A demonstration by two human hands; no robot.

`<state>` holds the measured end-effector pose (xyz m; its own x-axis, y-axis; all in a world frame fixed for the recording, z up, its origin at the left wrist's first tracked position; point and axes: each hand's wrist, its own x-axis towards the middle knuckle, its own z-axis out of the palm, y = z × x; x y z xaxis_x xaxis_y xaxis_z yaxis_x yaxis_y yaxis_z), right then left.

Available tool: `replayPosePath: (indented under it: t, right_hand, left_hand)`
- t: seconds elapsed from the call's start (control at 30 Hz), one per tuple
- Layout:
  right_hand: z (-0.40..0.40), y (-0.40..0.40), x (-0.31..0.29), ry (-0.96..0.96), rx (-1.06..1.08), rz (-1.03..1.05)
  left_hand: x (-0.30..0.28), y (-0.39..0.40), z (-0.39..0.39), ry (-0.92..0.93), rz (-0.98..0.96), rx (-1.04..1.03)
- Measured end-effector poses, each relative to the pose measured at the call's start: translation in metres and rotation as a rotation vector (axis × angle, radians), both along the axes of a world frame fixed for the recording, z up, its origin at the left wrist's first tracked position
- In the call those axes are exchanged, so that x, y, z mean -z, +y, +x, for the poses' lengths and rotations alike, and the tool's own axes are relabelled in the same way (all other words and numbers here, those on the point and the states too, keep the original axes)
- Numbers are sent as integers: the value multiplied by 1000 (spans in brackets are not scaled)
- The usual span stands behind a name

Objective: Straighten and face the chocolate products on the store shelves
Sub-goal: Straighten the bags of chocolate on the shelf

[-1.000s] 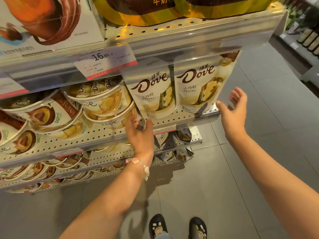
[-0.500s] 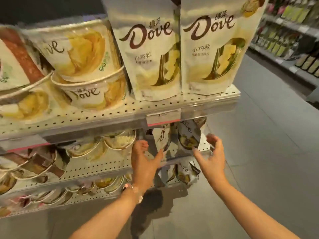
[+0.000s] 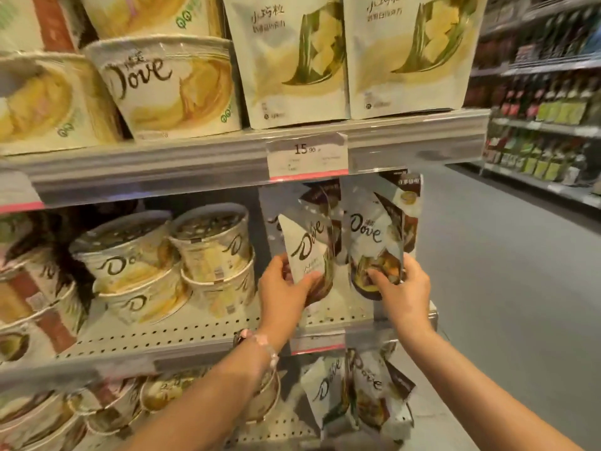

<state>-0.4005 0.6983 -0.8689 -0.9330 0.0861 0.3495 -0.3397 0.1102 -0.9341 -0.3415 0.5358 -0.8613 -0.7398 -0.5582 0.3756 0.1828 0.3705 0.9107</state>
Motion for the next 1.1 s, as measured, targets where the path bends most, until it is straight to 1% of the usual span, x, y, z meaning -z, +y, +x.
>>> replayPosePath:
  t: [0.07,0.13,0.23,0.4,0.47,0.57,0.73,0.83,0.93,1.1]
  right_hand:
    - [-5,6,-4,-15,-80,7]
    - [-11,15,-7,-48,-141,11]
    - [-21,30,-11,-112,-212,-25]
    - [-36,54,-12,-216,-335,-43]
    - [-39,61,-13,-251,-396,-43]
    - [-43,66,-16,-280,-469,-48]
    - [-45,68,-14,-310,-505,-70]
    - [-44,68,-12,-330,-517,-96]
    - [-45,68,-14,-328,-535,-85]
    - [-45,64,-13,-304,-499,-91]
  left_hand:
    - [-3,-4,0,-25,-20,50]
    - [-6,-10,0,-62,-2,108]
    - [-12,-25,5,-115,-1,149]
    - [-14,-51,14,-178,200,195]
    - [-16,-55,17,-205,260,245]
    - [-14,-55,19,-192,345,284]
    - [1,-43,16,-130,341,253]
    - [5,-43,11,-130,375,215]
    - [4,-49,8,-150,395,219]
    - [6,-49,9,-149,391,209]
